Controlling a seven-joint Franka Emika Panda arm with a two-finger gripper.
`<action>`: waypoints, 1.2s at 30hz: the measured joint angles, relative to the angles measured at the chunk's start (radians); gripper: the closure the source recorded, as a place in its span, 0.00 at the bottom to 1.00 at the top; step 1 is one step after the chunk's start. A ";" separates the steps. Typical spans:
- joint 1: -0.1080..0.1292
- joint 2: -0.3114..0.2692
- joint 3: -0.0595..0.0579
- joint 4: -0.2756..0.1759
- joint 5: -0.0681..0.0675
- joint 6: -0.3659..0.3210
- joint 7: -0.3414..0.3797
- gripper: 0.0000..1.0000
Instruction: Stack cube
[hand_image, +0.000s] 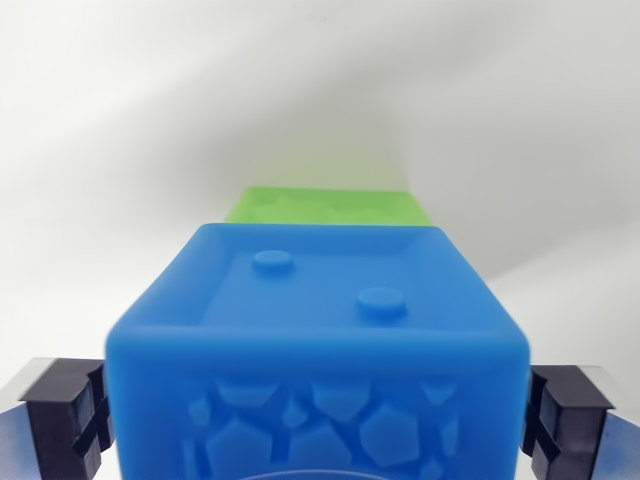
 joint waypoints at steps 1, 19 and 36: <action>0.000 0.000 0.000 0.000 0.000 0.000 0.000 0.00; 0.000 -0.086 0.000 -0.009 0.001 -0.072 -0.001 0.00; 0.000 -0.225 0.001 -0.006 0.008 -0.212 -0.005 0.00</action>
